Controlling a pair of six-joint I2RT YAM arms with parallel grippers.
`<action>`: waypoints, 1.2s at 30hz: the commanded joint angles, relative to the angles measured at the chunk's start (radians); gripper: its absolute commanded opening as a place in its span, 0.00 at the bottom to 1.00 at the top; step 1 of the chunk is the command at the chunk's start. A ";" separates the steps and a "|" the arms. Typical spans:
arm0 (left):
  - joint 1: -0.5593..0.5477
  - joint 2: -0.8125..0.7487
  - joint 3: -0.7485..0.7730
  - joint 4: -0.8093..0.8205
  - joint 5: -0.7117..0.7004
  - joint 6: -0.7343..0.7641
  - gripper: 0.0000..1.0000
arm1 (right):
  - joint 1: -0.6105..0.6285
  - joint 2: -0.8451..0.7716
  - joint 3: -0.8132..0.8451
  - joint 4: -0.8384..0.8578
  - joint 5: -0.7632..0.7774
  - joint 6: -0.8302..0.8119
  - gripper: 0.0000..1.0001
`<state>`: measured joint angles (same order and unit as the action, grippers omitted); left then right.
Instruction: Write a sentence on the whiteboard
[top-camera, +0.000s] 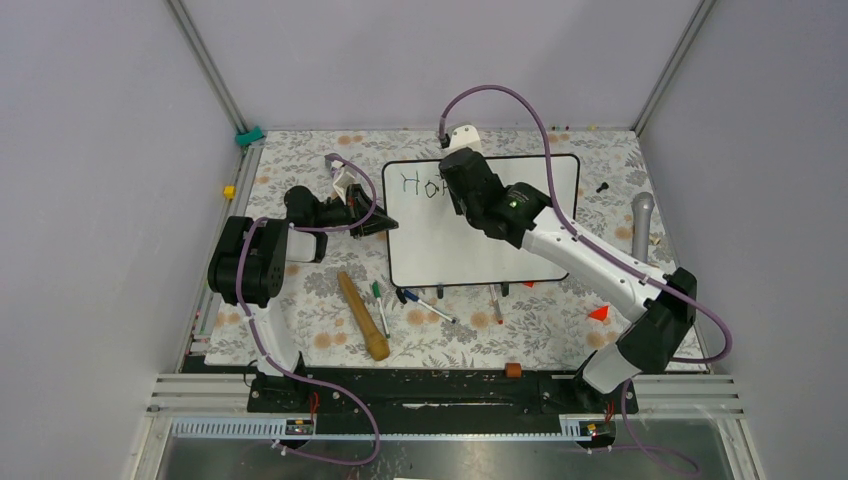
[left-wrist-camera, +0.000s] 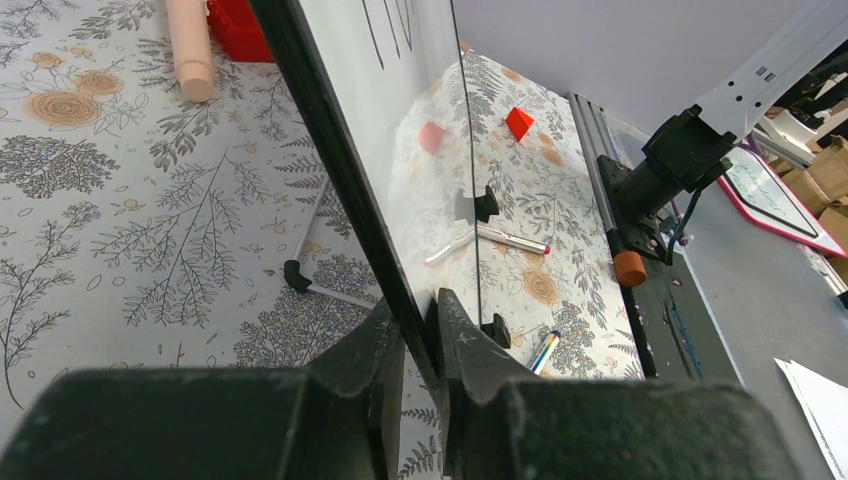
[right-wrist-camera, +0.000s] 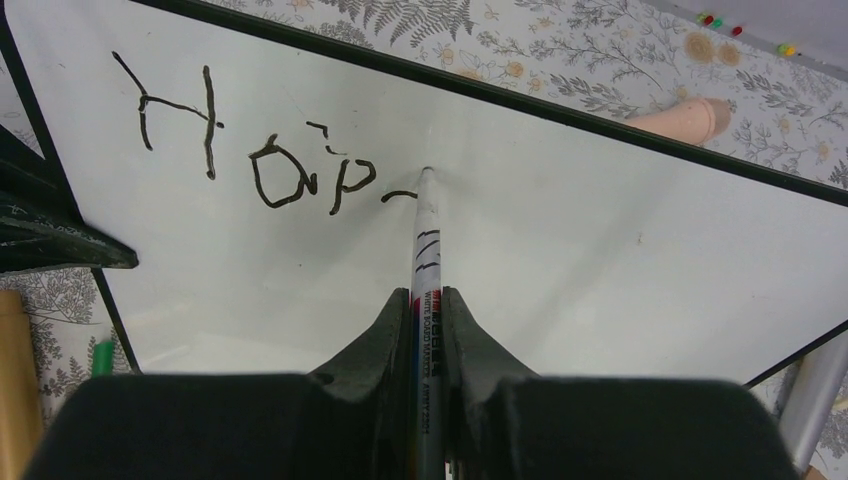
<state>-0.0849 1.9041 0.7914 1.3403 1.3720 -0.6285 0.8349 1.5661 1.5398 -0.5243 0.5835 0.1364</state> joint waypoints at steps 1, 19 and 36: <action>0.002 -0.028 0.020 0.137 0.029 0.140 0.00 | -0.011 0.016 0.049 0.015 -0.021 -0.011 0.00; 0.003 -0.026 0.021 0.137 0.030 0.139 0.00 | -0.011 -0.017 -0.011 -0.030 -0.105 0.010 0.00; 0.003 -0.030 0.019 0.137 0.031 0.142 0.00 | -0.011 -0.049 -0.027 -0.076 -0.029 -0.013 0.00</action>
<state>-0.0849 1.9041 0.7914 1.3388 1.3720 -0.6285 0.8337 1.5536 1.5021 -0.5747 0.4889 0.1352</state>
